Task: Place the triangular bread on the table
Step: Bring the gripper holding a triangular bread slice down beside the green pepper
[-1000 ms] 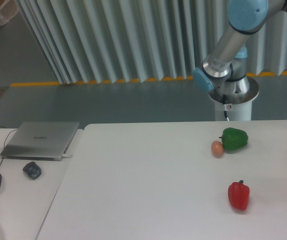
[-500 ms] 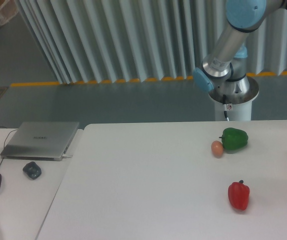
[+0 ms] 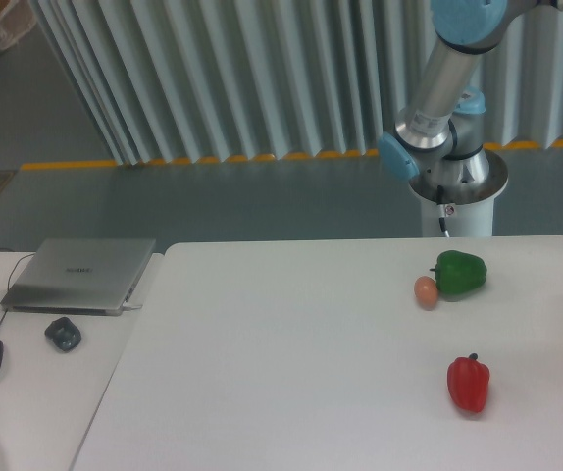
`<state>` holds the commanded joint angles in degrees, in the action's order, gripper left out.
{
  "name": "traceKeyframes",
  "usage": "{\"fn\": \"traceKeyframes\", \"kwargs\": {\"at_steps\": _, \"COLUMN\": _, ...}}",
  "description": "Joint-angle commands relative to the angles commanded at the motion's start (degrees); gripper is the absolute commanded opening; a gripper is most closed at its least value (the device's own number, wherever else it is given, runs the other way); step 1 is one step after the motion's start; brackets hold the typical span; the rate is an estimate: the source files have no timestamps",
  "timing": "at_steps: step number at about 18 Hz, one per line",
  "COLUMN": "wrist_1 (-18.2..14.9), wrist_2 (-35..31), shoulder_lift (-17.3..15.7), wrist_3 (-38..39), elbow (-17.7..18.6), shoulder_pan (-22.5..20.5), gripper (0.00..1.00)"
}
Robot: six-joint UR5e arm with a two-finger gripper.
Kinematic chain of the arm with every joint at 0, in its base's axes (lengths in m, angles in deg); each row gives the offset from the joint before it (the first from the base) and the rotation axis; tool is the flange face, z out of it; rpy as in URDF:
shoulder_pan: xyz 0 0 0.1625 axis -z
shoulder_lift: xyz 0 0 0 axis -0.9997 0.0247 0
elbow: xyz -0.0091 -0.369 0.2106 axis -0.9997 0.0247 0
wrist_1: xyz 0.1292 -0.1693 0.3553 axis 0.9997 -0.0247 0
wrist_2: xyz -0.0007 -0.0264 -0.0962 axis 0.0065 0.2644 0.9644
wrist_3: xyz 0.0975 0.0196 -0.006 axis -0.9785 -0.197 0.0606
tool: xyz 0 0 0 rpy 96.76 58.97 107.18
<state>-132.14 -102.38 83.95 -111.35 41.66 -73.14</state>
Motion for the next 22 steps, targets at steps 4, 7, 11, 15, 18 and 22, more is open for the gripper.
{"fn": "traceKeyframes", "kwargs": {"at_steps": 4, "wrist_1": -1.06, "wrist_2": 5.36, "shoulder_lift": -1.93, "wrist_3": 9.99, "elbow": 0.88, "shoulder_pan": 4.39, "gripper": 0.18}}
{"fn": "traceKeyframes", "kwargs": {"at_steps": 7, "wrist_1": -4.3, "wrist_2": 5.36, "shoulder_lift": -3.42, "wrist_3": 10.64, "elbow": 1.06, "shoulder_pan": 6.33, "gripper": 0.16}}
{"fn": "traceKeyframes", "kwargs": {"at_steps": 11, "wrist_1": -4.05, "wrist_2": 5.45, "shoulder_lift": -3.26, "wrist_3": 15.01, "elbow": 1.76, "shoulder_pan": 10.54, "gripper": 0.17}}
{"fn": "traceKeyframes", "kwargs": {"at_steps": 15, "wrist_1": -3.7, "wrist_2": 4.84, "shoulder_lift": -4.13, "wrist_3": 15.39, "elbow": 6.84, "shoulder_pan": 15.12, "gripper": 0.17}}
{"fn": "traceKeyframes", "kwargs": {"at_steps": 18, "wrist_1": -1.6, "wrist_2": 3.88, "shoulder_lift": -4.05, "wrist_3": 15.91, "elbow": 9.14, "shoulder_pan": 18.46, "gripper": 0.21}}
{"fn": "traceKeyframes", "kwargs": {"at_steps": 22, "wrist_1": 2.36, "wrist_2": -0.61, "shoulder_lift": -3.61, "wrist_3": 18.45, "elbow": 12.13, "shoulder_pan": 21.54, "gripper": 0.23}}
